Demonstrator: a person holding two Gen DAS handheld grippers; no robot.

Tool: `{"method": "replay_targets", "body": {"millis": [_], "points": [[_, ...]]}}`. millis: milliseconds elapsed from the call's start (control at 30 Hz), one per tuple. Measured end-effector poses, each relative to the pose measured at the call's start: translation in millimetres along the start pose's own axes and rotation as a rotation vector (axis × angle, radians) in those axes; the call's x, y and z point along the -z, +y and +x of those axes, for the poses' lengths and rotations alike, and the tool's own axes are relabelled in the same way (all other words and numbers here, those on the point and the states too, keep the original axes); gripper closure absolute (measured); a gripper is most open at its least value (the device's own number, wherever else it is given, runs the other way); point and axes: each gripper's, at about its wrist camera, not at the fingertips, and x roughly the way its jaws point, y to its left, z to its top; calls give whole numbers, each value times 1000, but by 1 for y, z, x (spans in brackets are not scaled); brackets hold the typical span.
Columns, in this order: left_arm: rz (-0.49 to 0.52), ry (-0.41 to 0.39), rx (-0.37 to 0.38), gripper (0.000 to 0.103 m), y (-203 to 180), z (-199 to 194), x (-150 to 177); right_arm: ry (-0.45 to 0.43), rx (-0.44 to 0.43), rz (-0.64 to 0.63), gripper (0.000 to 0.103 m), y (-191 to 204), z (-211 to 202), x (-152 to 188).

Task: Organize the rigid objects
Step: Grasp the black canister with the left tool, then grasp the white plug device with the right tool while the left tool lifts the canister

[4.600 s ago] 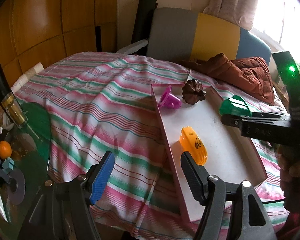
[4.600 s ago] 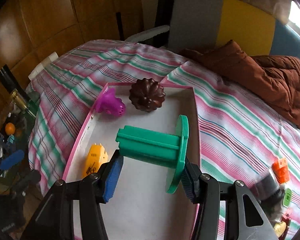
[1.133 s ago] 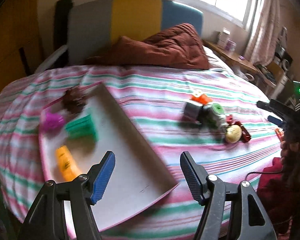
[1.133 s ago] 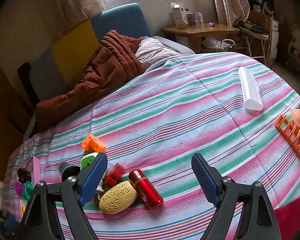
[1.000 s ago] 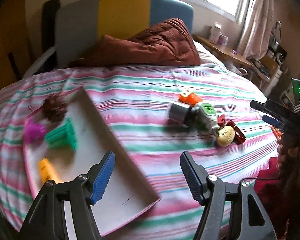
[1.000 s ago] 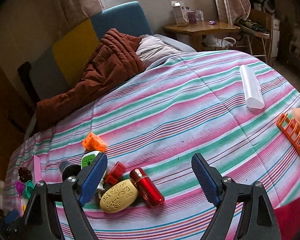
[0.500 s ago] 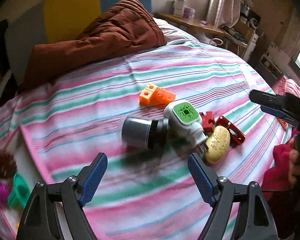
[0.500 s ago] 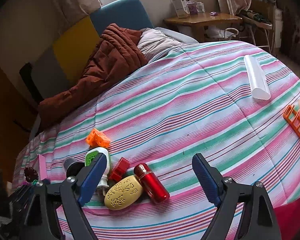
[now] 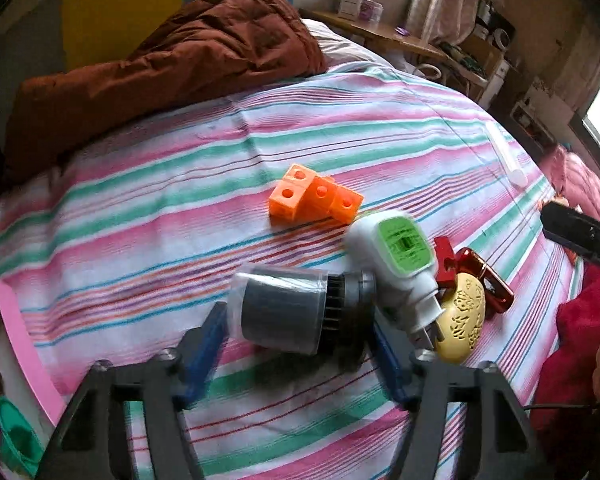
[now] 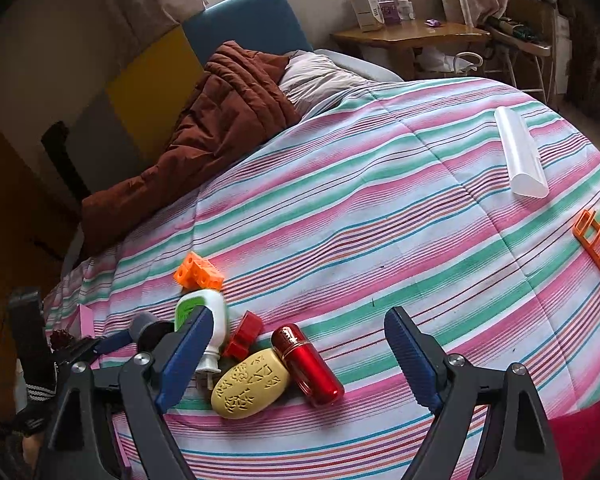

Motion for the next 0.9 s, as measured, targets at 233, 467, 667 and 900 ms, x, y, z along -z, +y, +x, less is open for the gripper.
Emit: {"method": "replay_targets", "body": {"millis": [233,467,667,900], "points": [[-21,-82,4,38,-10,-40,33,9,5,-29,15,5,1,2],[-20,-151,23,38,-26,-87,74,66,-7,-118,15,23,12,11],[-39,-180,34,38,-26,-112,98,129,-52,-195,15,49,23,24],[-115,-194,35,38,-9,-129,118,114,-39,-293,15,94,48,9]]}}
